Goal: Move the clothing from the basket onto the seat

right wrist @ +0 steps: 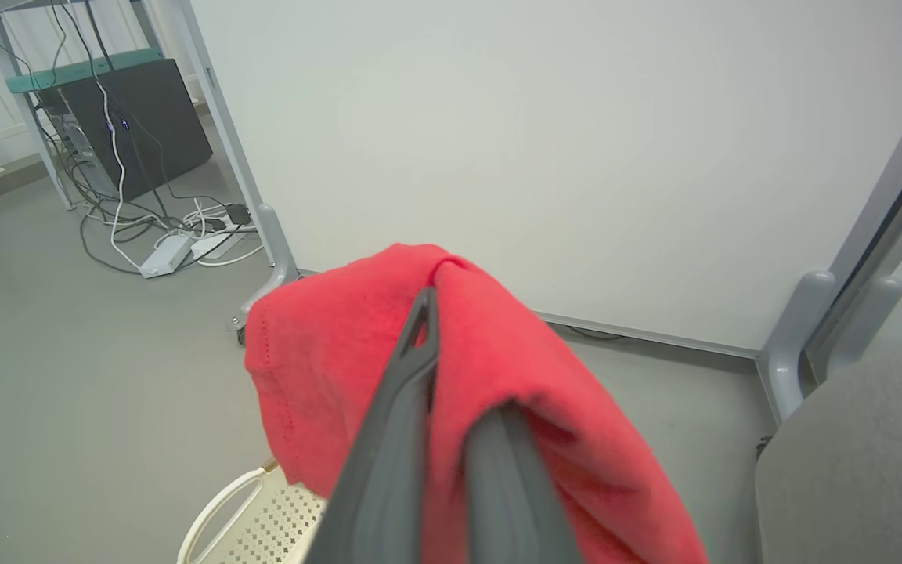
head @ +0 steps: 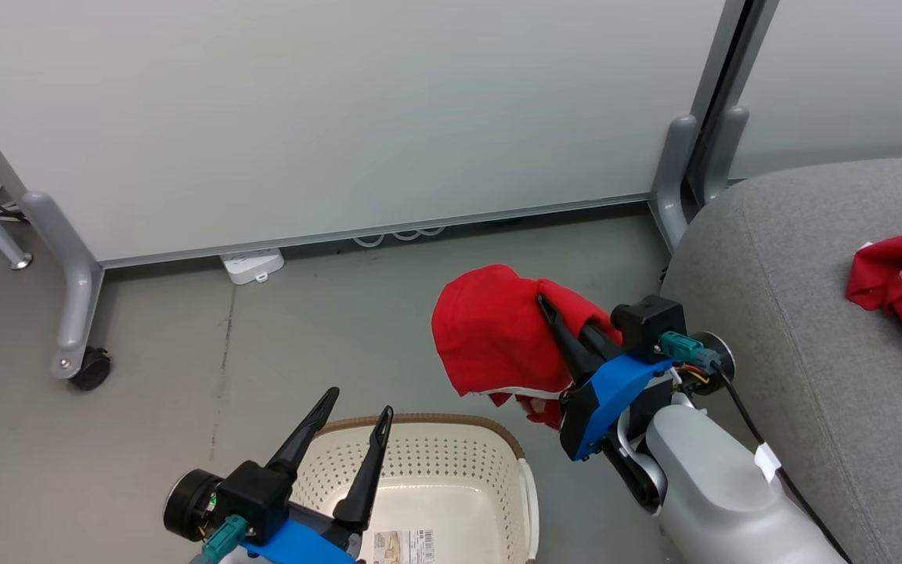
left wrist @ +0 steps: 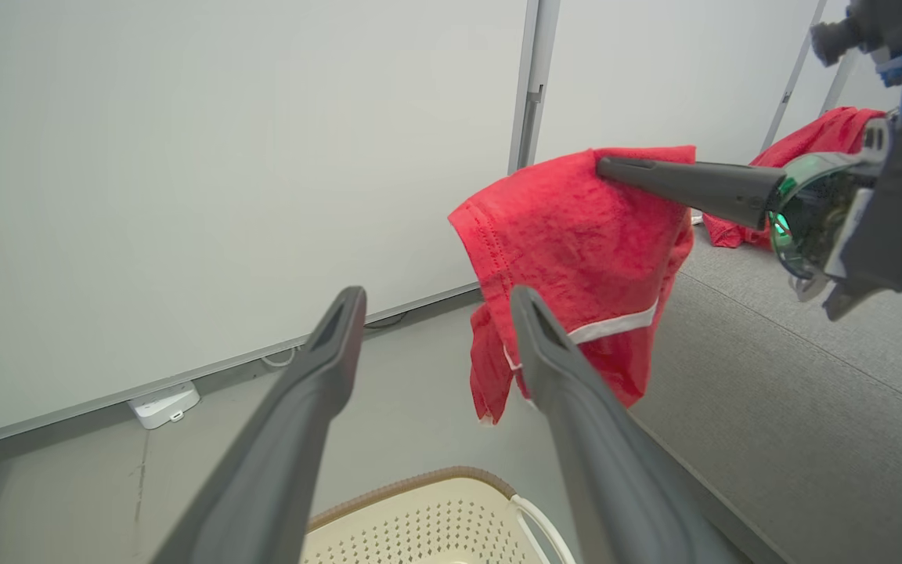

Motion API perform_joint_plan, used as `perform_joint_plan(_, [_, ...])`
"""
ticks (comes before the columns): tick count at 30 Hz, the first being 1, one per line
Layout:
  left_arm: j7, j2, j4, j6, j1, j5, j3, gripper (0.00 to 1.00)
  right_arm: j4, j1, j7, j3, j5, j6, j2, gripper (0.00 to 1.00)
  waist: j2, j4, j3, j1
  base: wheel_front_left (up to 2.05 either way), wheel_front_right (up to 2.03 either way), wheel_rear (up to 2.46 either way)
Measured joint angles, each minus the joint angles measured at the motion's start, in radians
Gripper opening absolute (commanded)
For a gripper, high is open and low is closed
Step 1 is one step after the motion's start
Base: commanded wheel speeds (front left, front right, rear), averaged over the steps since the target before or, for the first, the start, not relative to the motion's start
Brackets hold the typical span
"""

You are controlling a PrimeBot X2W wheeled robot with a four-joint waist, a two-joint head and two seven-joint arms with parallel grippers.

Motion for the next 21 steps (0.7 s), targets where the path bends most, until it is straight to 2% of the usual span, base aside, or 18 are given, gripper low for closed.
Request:
perform_joint_plan(8, [0.0,0.012,-0.002,0.0,-0.006,-0.001,-0.008,1.0,-0.013,-0.001,0.005,-0.013,-0.015,0.0,0.004,0.0,0.0,-0.069,0.016,0.0,0.0,0.0,0.0])
perform_joint_plan(20, [0.0,0.022,0.002,0.0,-0.029,0.001,-0.021,1.0,-0.02,0.006,0.005,-0.03,-0.027,0.0,0.004,0.0,0.0,-0.271,0.038,0.0,0.0,0.0,0.0])
perform_joint_plan(21, [0.0,0.022,0.002,0.0,-0.029,0.001,-0.021,1.0,-0.02,0.006,0.005,-0.03,-0.027,0.0,0.004,0.0,0.0,-0.271,0.038,0.0,0.0,0.0,0.0])
